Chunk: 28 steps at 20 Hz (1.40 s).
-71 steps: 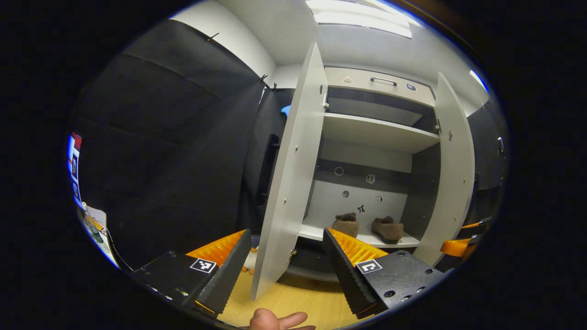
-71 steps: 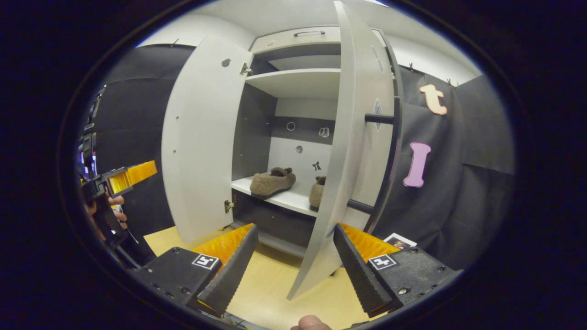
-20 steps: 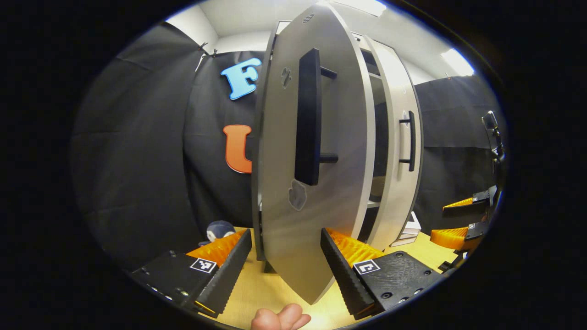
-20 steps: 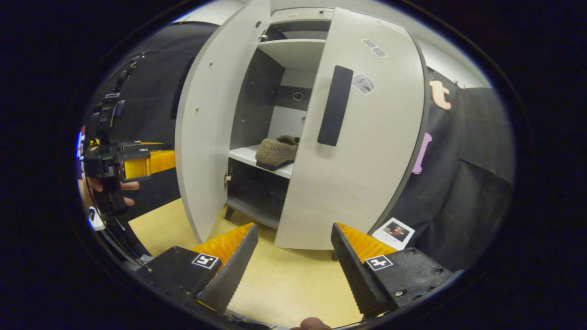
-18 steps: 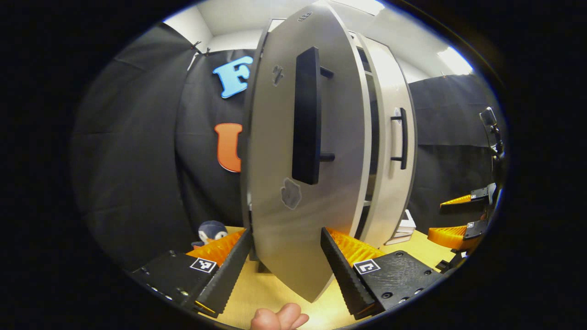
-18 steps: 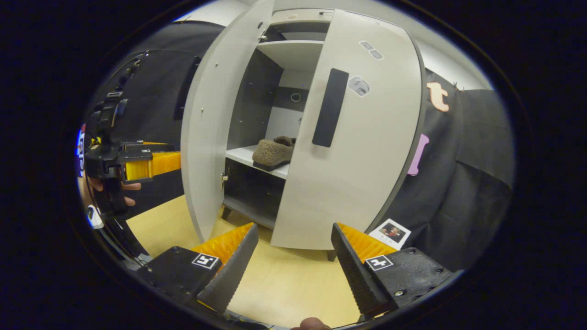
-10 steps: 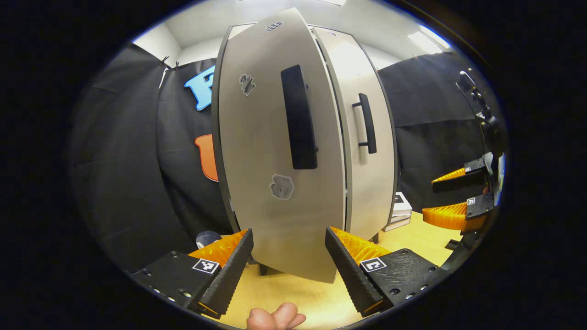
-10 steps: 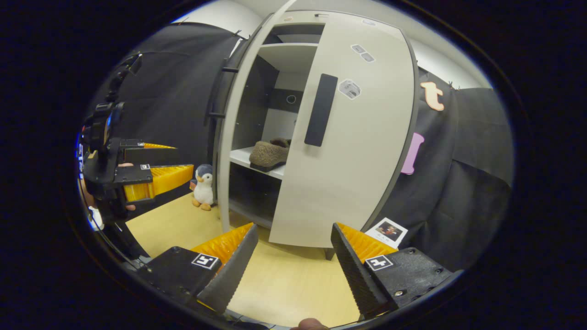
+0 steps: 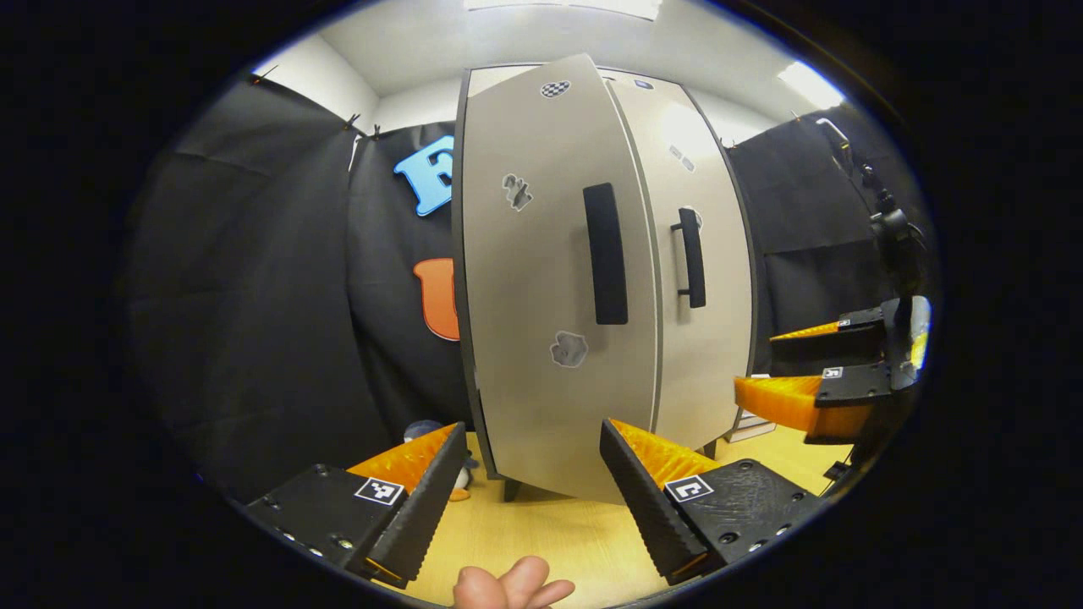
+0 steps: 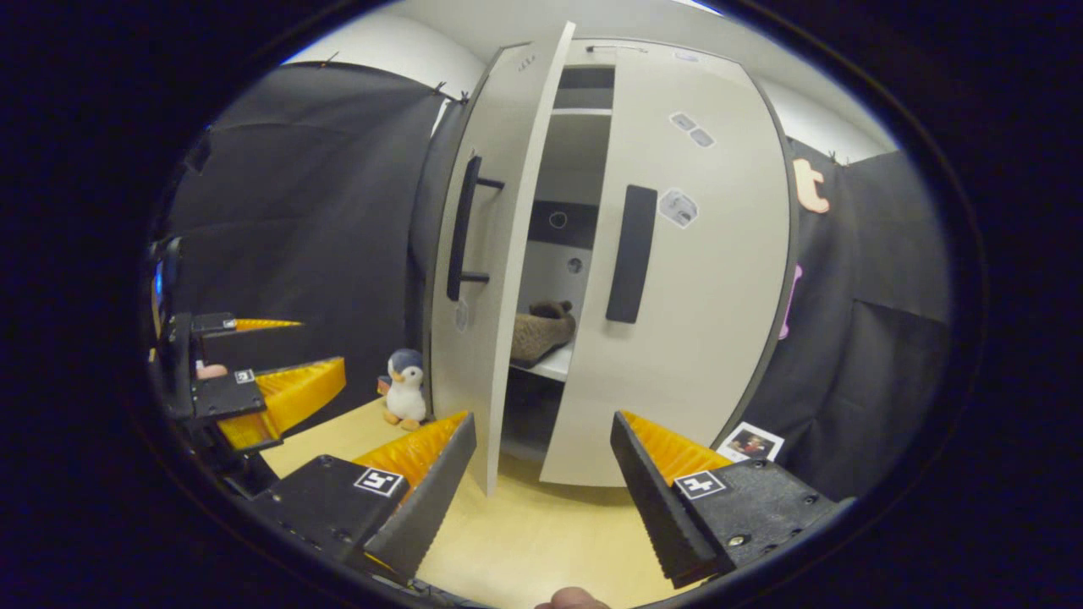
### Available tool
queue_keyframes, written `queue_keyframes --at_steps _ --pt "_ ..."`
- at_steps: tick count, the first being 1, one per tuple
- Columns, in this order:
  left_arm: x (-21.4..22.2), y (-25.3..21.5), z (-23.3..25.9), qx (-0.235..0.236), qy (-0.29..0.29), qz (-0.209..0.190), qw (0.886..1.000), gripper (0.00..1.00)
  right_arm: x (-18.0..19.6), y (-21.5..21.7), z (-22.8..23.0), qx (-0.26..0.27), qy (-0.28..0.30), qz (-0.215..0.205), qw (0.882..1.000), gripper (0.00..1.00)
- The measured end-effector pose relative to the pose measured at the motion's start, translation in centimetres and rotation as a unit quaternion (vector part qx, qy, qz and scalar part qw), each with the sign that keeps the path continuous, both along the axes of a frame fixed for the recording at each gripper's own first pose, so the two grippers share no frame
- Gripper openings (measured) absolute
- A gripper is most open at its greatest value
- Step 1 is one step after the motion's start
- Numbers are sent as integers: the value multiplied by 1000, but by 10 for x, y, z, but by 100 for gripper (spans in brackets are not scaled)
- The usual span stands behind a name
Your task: Grab one shoe with the right hand and put it into the shoe cabinet, grab the other shoe with the left hand and put it into the shoe cabinet; then close the right door with the right hand and the left door with the left hand.
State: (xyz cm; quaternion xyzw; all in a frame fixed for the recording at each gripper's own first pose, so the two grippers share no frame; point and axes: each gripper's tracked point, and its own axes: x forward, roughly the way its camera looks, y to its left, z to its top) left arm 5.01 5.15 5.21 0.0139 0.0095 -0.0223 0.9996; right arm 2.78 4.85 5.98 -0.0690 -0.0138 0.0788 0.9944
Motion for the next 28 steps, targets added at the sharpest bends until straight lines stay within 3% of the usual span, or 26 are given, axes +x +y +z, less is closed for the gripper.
queue_keyframes --at_steps 3,7,13,23,24,25,28 --pt "-13 5 5 3 -9 14 1000 96 -3 21 -2 -12 -1 31 999 100" --pt "-19 19 1 -8 -3 36 999 96 -10 32 -14 -29 10 42 999 100" --pt "-17 23 -7 -21 19 47 999 96 -21 30 -5 -12 -9 31 999 100" --pt "-18 10 -1 -43 14 34 998 96 -24 3 -21 10 17 1 1000 100" --pt "-18 8 -1 -42 15 31 999 100 -24 2 -19 11 15 -1 1000 100" --pt "-18 6 -3 -43 18 28 999 96 -24 0 -19 12 14 -3 1000 100" --pt "-19 7 -7 -38 25 31 998 97 -25 1 -20 13 16 -3 1000 100"
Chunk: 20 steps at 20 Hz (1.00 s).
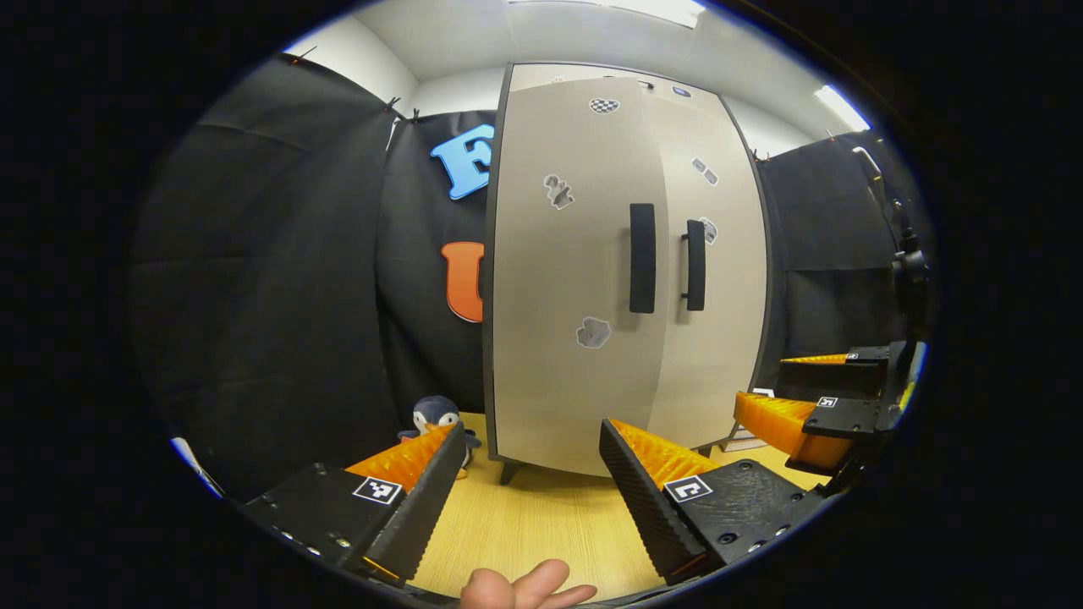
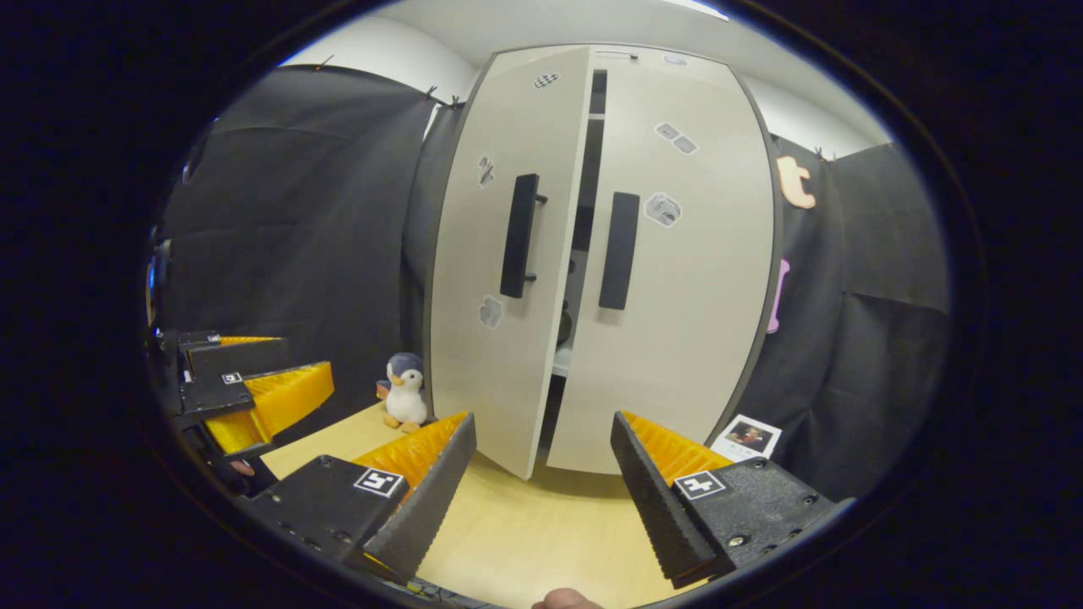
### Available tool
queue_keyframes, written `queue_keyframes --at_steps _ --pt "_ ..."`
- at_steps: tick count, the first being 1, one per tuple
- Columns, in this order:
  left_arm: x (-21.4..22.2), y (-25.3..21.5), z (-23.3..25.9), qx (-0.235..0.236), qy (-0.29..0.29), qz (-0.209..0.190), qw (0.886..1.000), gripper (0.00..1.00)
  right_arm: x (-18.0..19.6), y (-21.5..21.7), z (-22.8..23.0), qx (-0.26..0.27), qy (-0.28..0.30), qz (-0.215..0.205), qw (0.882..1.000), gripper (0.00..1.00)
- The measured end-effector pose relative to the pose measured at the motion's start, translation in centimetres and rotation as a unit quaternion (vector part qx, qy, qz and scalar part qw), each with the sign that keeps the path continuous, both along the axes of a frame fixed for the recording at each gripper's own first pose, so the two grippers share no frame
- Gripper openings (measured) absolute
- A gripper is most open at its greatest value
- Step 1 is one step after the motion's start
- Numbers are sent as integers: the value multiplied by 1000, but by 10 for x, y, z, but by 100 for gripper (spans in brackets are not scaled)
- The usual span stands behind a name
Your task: Grab one shoe with the right hand and put it into the shoe cabinet, grab the other shoe with the left hand and put it into the shoe cabinet; then close the right door with the right hand and the left door with the left hand.
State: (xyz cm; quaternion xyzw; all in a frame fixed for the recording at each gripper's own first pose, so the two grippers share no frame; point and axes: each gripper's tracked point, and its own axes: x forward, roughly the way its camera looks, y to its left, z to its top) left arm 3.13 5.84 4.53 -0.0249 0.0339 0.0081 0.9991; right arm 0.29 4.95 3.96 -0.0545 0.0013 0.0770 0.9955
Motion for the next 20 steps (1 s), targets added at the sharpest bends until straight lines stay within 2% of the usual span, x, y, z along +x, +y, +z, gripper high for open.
queue_keyframes --at_steps 14,16,20 --pt "-9 -2 1 6 4 -10 1000 97 -1 8 3 1 1 9 1000 100" --pt "-7 -4 2 0 1 -12 1000 97 -2 2 10 4 -10 -10 1000 100" --pt "0 -14 7 -11 0 -28 1000 96 -3 -30 19 19 -34 -82 996 100"
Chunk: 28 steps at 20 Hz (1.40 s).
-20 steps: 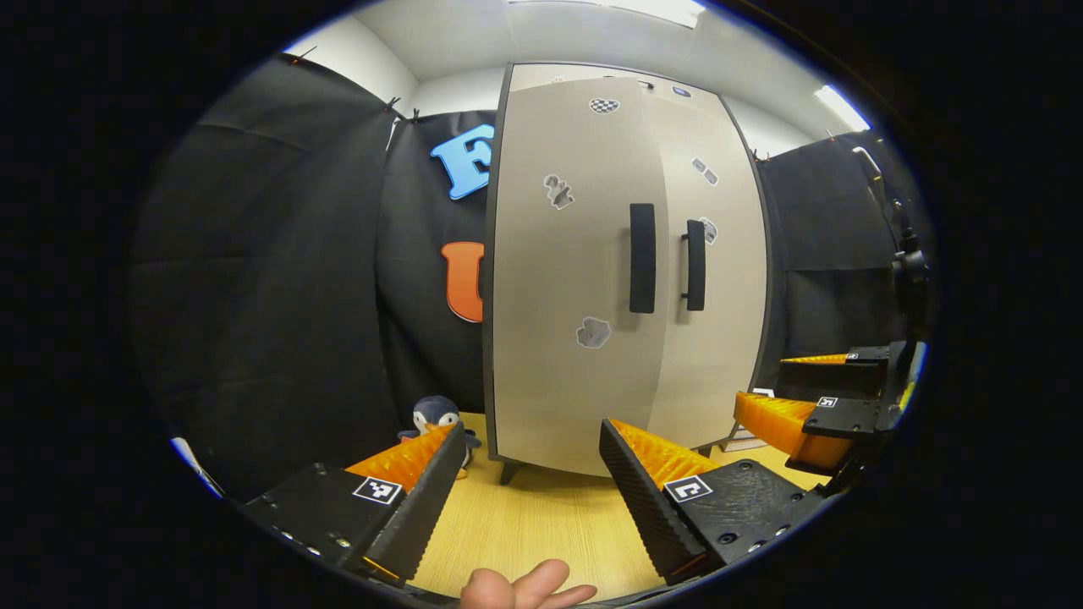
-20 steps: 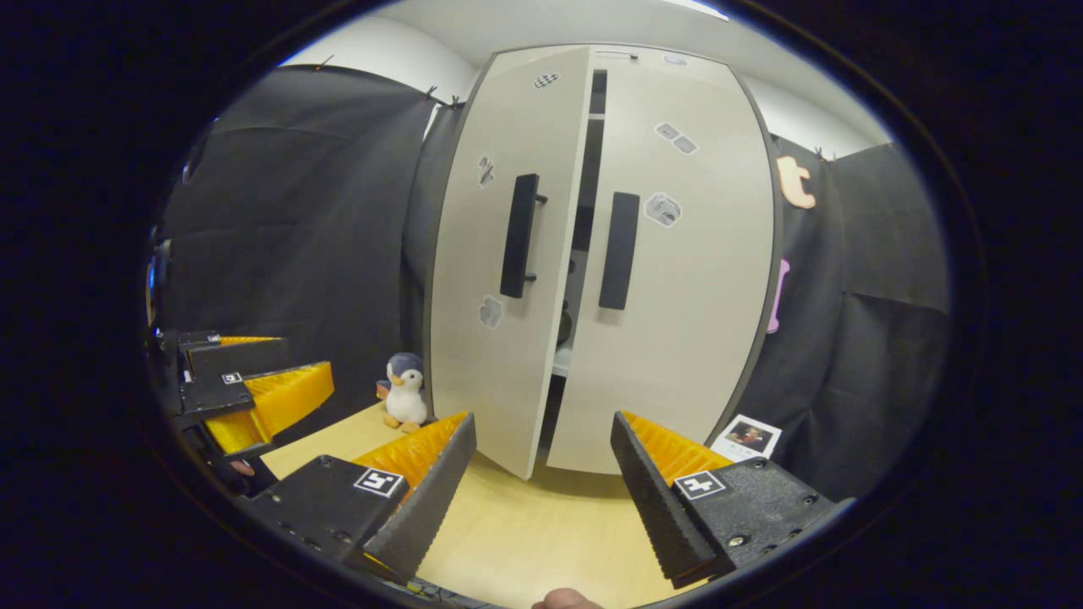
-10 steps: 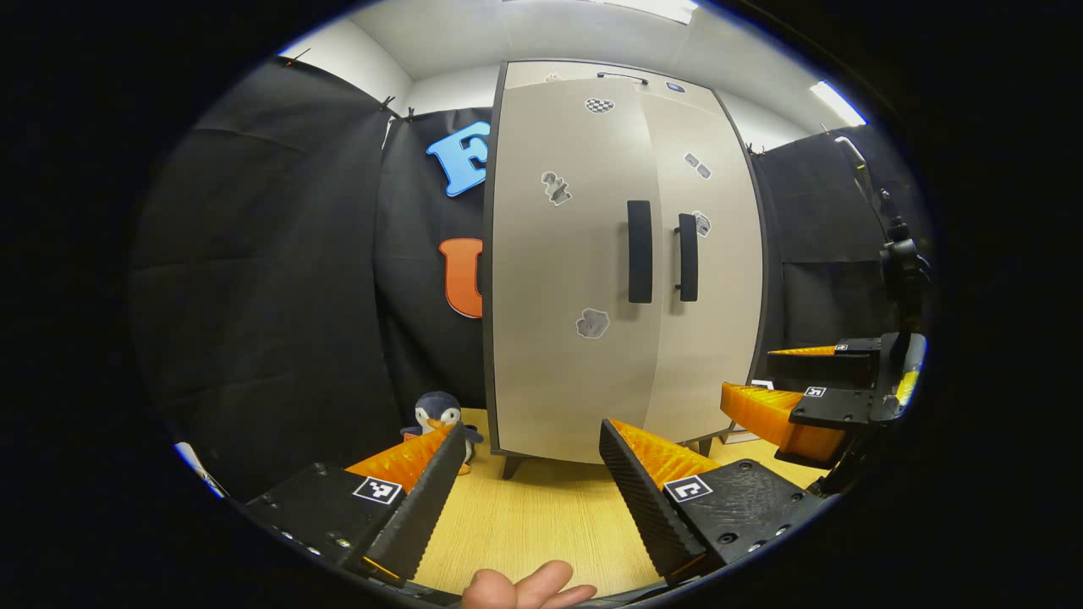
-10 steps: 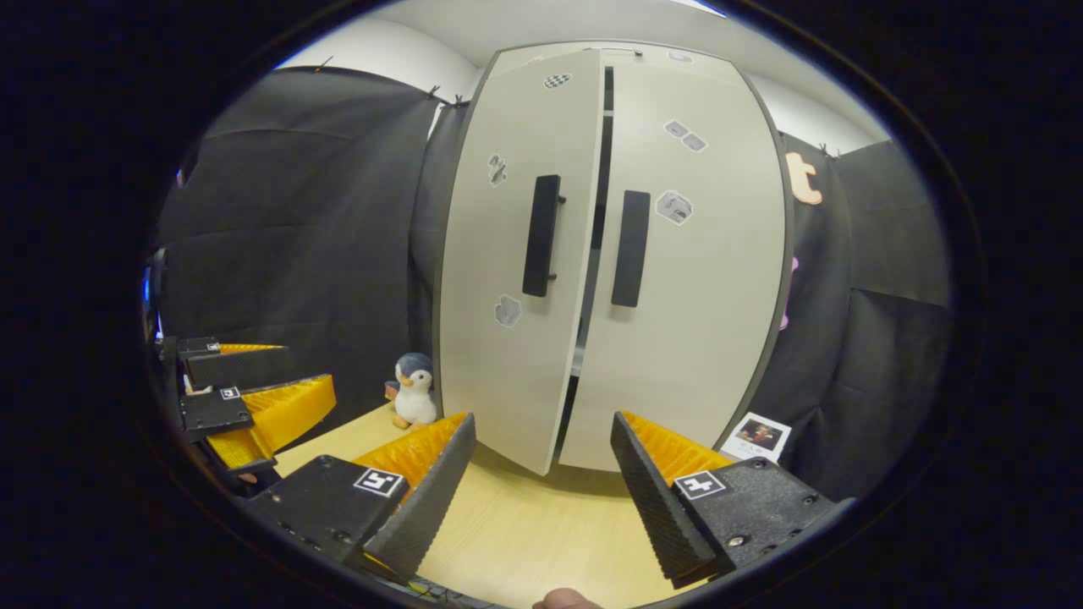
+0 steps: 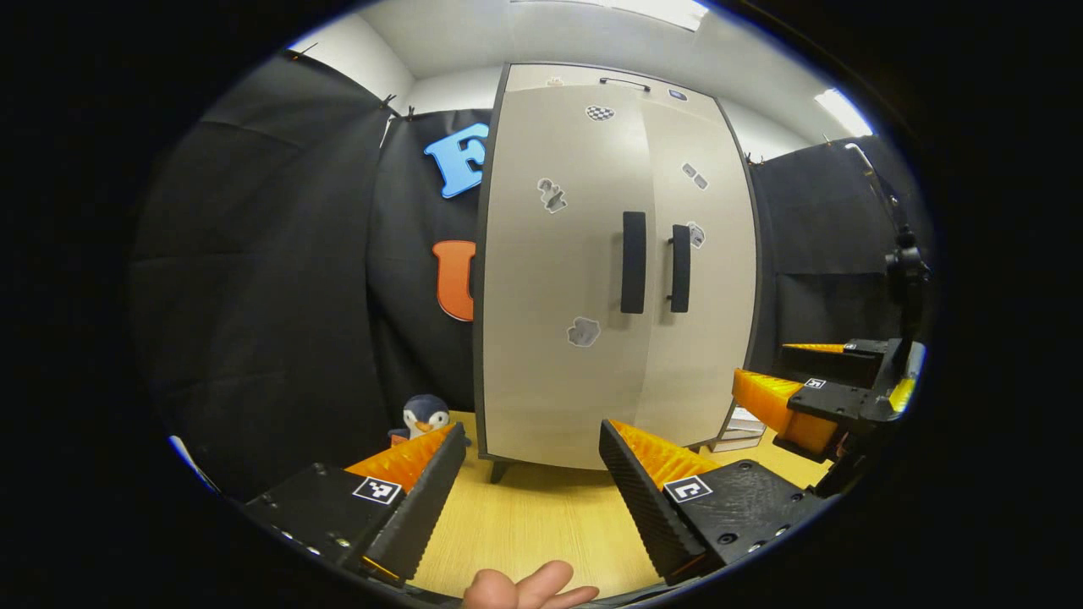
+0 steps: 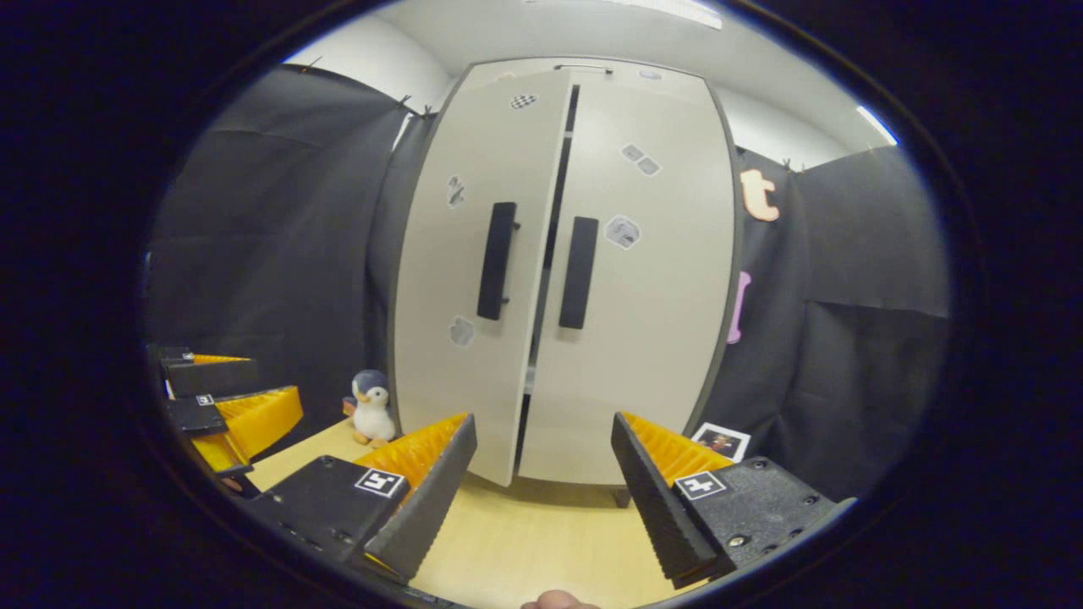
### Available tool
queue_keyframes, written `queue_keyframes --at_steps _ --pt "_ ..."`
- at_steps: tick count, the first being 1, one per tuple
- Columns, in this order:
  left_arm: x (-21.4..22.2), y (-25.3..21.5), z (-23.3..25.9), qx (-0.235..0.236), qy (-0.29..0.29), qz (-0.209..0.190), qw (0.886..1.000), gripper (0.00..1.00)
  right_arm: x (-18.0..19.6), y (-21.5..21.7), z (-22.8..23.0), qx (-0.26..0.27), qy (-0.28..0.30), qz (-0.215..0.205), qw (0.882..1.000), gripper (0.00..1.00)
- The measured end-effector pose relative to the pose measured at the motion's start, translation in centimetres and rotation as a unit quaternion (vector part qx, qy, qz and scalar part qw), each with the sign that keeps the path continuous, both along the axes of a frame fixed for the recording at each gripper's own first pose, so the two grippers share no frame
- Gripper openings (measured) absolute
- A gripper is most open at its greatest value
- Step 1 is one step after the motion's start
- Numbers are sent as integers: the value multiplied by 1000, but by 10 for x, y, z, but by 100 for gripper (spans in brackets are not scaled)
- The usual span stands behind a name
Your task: Grab one shoe with the right hand and put it into the shoe cabinet, grab the other shoe with the left hand and put it into the shoe cabinet; then close the right door with the right hand and the left door with the left hand.
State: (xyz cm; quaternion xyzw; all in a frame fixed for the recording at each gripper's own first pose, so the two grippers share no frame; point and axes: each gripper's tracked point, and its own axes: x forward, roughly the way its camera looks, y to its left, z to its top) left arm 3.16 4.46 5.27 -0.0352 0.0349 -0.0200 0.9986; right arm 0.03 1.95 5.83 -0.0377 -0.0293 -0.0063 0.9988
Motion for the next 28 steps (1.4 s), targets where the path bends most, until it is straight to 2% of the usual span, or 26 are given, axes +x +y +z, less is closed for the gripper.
queue_keyframes --at_steps 4,9,14,18,21,28 --pt "10 -4 4 10 -4 1 1000 96 -7 -26 -2 43 -6 -45 998 100" --pt "14 -16 6 18 -10 -11 1000 96 -18 -51 9 24 -49 -93 994 100" --pt "11 -15 5 20 -10 -11 1000 96 -20 -38 11 15 -62 -82 995 100" --pt "11 -14 6 13 -14 -10 1000 96 -16 -33 -1 33 -44 -76 996 100" --pt "11 -17 5 14 -15 -12 1000 96 -14 -32 -6 27 -37 -70 996 100" --pt "13 -22 4 19 -15 -15 1000 96 -10 -30 0 20 -51 -68 996 100"
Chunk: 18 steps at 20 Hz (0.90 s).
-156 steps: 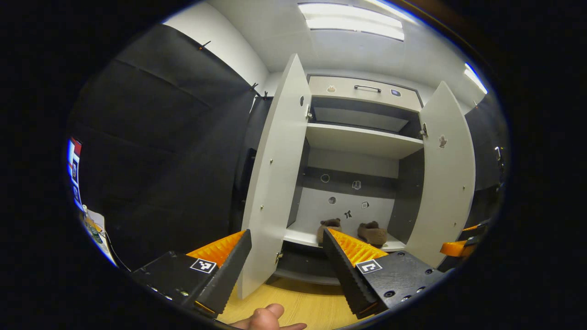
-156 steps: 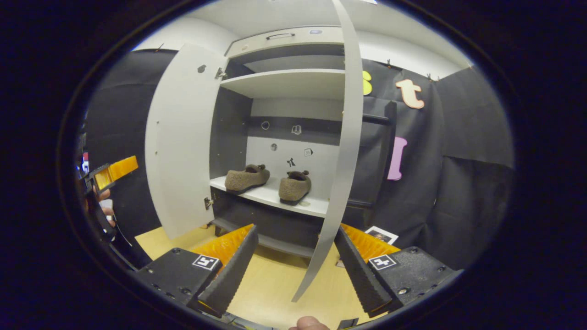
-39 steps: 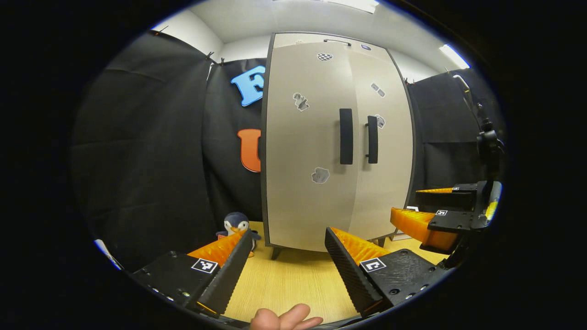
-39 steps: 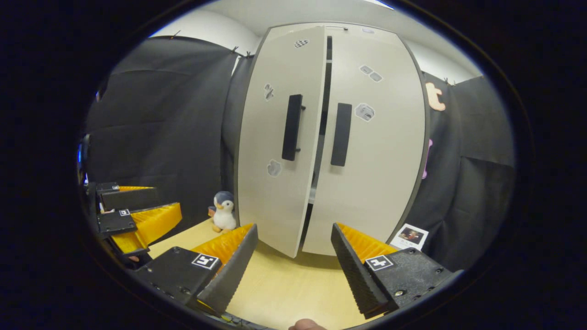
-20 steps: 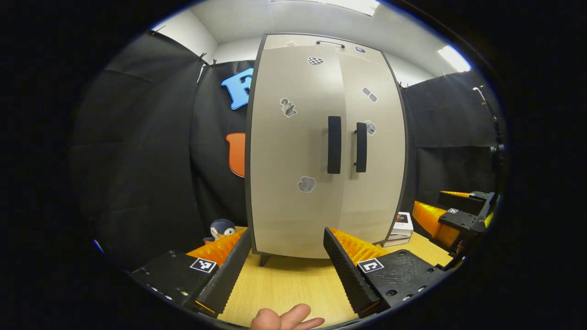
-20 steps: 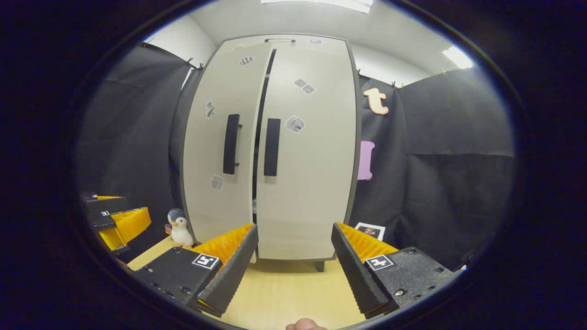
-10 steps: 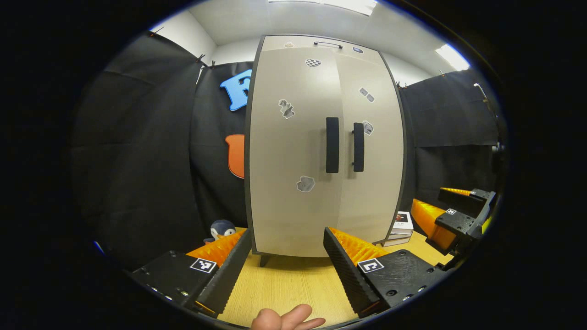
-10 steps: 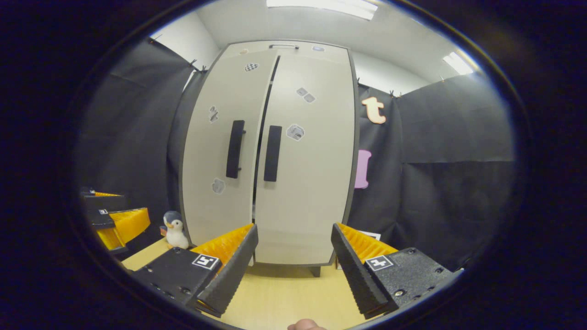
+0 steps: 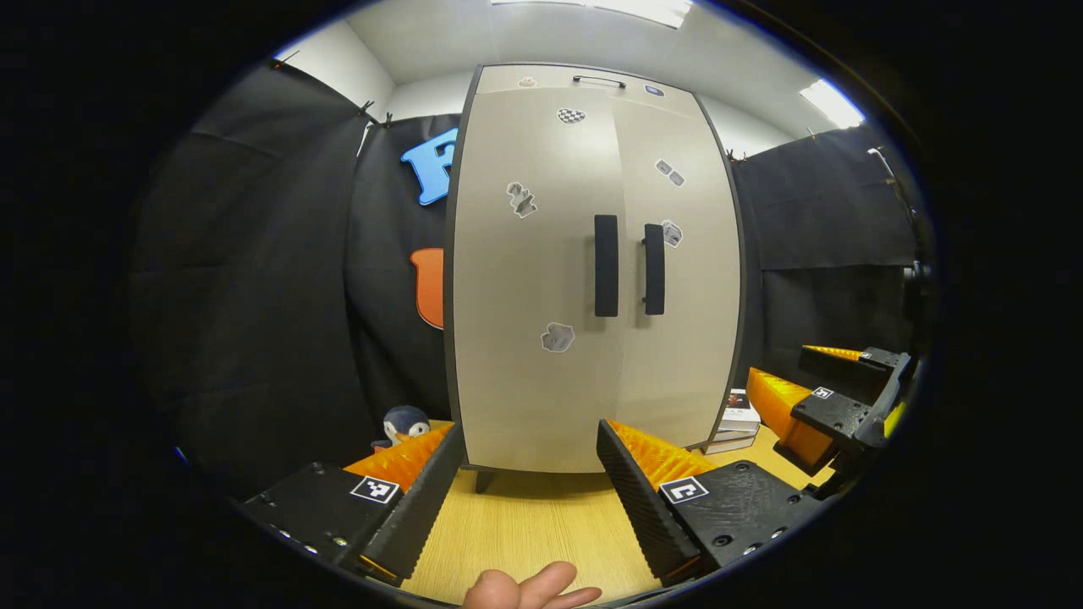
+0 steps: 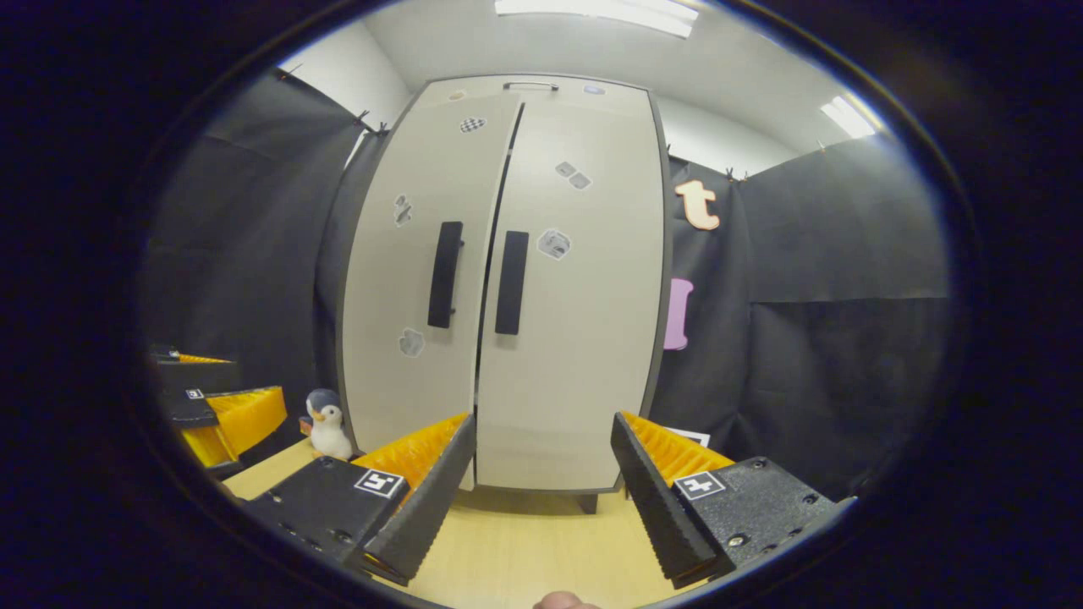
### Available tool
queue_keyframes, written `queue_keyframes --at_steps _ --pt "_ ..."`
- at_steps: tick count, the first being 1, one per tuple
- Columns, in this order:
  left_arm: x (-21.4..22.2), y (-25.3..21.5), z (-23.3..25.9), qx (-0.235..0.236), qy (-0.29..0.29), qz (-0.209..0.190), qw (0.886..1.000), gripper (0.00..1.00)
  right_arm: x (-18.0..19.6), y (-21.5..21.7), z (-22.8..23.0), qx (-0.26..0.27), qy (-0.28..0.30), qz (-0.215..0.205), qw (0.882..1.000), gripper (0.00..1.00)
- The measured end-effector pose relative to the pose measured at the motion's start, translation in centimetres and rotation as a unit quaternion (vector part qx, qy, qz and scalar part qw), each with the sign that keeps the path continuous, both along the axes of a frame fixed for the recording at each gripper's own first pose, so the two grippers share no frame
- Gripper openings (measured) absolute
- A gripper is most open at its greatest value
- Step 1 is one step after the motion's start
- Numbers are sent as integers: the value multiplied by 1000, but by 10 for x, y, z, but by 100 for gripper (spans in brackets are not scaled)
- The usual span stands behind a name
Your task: Grab one shoe with the right hand and put it into the shoe cabinet, grab the other shoe with the left hand and put it into the shoe cabinet; then close the right door with the right hand and the left door with the left hand.
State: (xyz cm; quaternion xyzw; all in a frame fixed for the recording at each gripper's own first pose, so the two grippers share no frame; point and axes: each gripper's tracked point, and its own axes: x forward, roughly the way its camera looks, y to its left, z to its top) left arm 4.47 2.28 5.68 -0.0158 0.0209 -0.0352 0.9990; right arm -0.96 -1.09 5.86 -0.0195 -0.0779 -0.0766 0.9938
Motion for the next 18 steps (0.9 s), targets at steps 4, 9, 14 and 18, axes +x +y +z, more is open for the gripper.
queue_keyframes --at_steps 4,9,14,18 --pt "-1 -1 -2 3 1 0 1000 96 2 -3 -1 5 3 -2 1000 100" --pt "-2 -4 -1 2 1 -1 1000 96 2 -10 -3 8 7 -4 1000 100" --pt "-2 -5 1 4 -5 2 1000 95 1 -12 -1 8 7 -2 1000 100" --pt "-1 -6 3 -9 -8 0 1000 96 -2 -12 1 7 1 2 1000 100"
